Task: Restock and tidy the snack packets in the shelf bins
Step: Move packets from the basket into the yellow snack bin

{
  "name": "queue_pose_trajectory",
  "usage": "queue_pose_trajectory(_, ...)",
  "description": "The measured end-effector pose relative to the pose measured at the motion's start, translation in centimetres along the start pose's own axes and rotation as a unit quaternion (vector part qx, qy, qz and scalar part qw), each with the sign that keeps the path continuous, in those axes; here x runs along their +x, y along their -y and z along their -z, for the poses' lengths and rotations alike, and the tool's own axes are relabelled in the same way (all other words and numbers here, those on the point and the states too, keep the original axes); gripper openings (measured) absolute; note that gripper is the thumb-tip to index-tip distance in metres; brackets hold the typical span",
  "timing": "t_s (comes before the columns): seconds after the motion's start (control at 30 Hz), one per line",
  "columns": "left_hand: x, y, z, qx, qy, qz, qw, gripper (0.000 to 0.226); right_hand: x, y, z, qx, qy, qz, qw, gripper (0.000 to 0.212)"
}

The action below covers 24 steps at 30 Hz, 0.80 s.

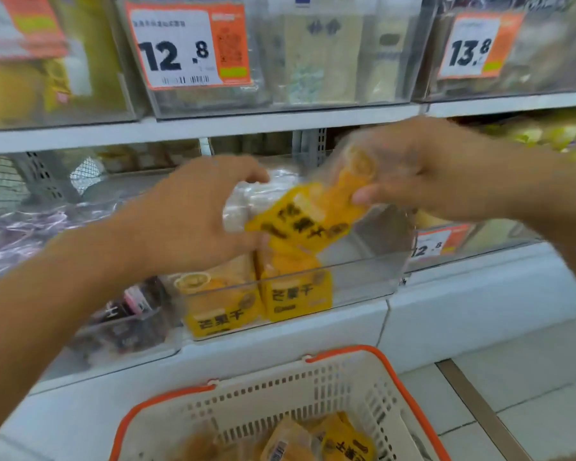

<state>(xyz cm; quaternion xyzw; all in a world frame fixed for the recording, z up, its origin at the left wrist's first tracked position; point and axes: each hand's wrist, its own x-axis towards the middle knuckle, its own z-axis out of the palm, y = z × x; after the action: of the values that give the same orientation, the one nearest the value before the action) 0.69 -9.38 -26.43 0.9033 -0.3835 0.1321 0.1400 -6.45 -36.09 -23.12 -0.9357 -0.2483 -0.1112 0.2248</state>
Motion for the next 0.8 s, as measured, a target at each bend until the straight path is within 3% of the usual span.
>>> queue_pose_trajectory(0.13,-0.4,2.3,-3.5,-0.028,0.025,-0.014,0.999,0.05,3.3,0.0,-3.6,-0.164,0.117,-0.016,0.979,0.015)
queue_pose_trajectory(0.27,-0.3,1.9,-4.9,-0.067,0.0,-0.029,0.997,0.036,5.2,1.0,-5.4,-0.158,0.144,-0.033,0.976,0.029)
queue_pose_trajectory(0.37,-0.8,1.9,-5.4,-0.082,0.0,-0.02,0.996,0.021,5.4,0.6,-6.3,-0.164,0.147,-0.035,0.975,0.02)
queue_pose_trajectory(0.57,-1.0,1.2,-5.4,-0.097,0.008,-0.011,0.995,0.037,5.6,0.2,-8.8,-0.195,0.216,-0.056,0.955,0.037)
queue_pose_trajectory(0.7,-1.3,0.5,-5.3,-0.059,-0.007,0.006,0.998,0.037,4.2,-0.8,-9.3,-0.123,0.145,-0.026,0.981,0.034)
queue_pose_trajectory(0.8,-1.6,0.4,-5.4,-0.041,-0.016,0.01,0.999,0.063,2.1,-1.9,-8.9,0.05,-0.085,-0.034,0.995,0.039)
